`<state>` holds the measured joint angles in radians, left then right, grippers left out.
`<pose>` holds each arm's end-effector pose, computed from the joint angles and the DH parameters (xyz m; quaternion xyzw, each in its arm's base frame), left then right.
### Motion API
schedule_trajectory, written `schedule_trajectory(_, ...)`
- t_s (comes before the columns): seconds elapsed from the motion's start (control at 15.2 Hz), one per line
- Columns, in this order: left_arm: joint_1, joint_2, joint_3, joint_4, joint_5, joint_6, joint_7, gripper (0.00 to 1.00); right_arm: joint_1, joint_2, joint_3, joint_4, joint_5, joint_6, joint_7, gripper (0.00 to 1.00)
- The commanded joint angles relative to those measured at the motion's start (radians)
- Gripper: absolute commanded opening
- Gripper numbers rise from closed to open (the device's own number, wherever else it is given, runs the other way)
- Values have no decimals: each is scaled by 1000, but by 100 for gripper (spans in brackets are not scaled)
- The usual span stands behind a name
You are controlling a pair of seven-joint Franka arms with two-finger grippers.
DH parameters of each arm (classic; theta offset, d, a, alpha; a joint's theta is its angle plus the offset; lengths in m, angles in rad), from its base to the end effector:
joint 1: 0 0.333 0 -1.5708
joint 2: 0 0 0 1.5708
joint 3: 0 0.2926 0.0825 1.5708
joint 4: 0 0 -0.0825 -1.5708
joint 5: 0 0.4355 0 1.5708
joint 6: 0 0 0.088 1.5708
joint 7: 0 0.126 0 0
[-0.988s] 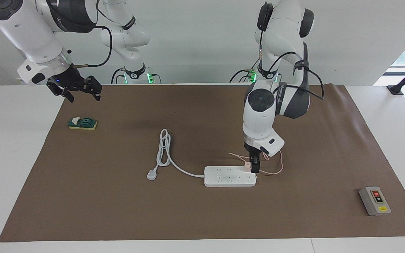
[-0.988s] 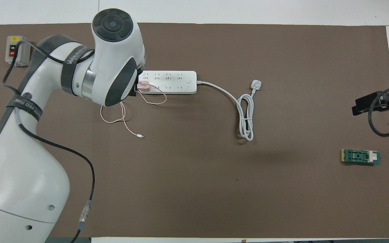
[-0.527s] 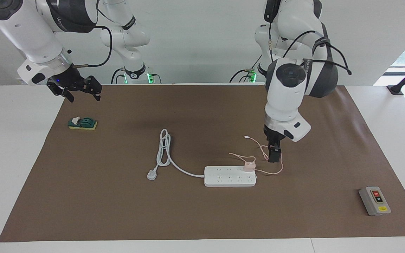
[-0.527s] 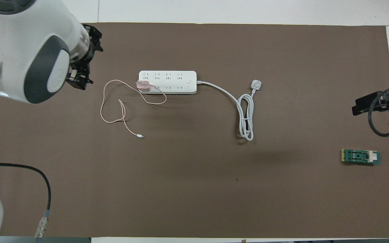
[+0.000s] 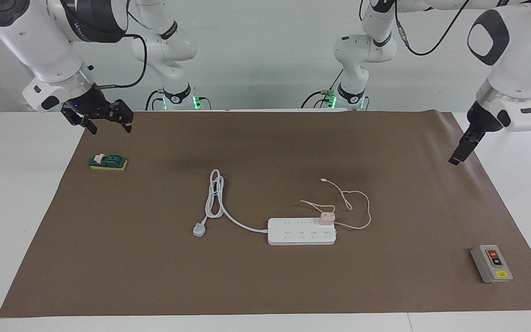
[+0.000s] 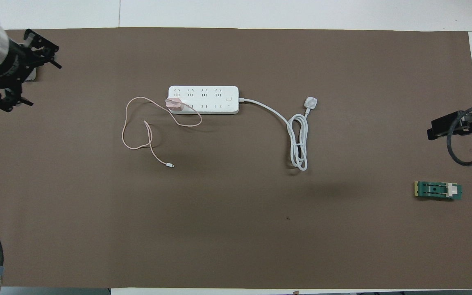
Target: Plug charger into power strip
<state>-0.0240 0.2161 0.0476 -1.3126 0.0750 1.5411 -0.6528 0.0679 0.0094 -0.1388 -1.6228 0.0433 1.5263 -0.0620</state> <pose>0.6641 0.0221 0.5776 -0.9422 -0.3322 -0.0192 0.0385 0.5981 -0.0366 0.5460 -0.9984 0.0047 0.0514 0.0245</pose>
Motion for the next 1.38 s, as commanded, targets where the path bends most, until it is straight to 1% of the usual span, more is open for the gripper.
schedule_trajectory(0.0, 64, -49, -9, -49, -14, -41, 225, 100, -10, -17, 8, -12, -19, -6, -24, 100)
schedule_trajectory(0.07, 84, -67, -8, -66, -14, -50, 313, 100, -10, -17, 8, -12, -19, -5, -24, 100)
schedule_trajectory(0.13, 110, -108, -8, -101, -14, -74, 431, 100, -10, -16, 10, -12, -20, -5, -24, 100)
schedule_trajectory(0.2, 114, -145, -6, -132, -14, -87, 471, 100, -10, -17, 8, -12, -20, -6, -24, 100)
schedule_trajectory(0.46, 96, -292, -12, -285, -14, -87, 481, 100, -10, -16, 8, -12, -20, -5, -24, 100)
schedule_trajectory(0.53, 90, -302, -14, -301, -14, -79, 482, 100, -10, -17, 8, -12, -20, -5, -24, 100)
schedule_trajectory(0.66, 41, -302, -17, -301, -14, -59, 484, 100, -10, -17, 8, -12, -20, -5, -24, 100)
schedule_trajectory(0.79, 29, -299, -18, -306, -43, -7, 487, 100, -10, -17, 8, -12, -19, -6, -24, 100)
schedule_trajectory(0.86, 27, -302, -25, -312, -64, -15, 514, 100, -10, -17, 8, -12, -19, -6, -24, 100)
schedule_trajectory(0.99, 21, -304, -49, -319, -66, -21, 559, 100, -10, -16, 8, -12, -20, -6, -22, 100)
schedule_trajectory(1.32, 0, -305, -51, -323, -87, -24, 594, 100, -10, -17, 10, -12, -20, -6, -24, 100)
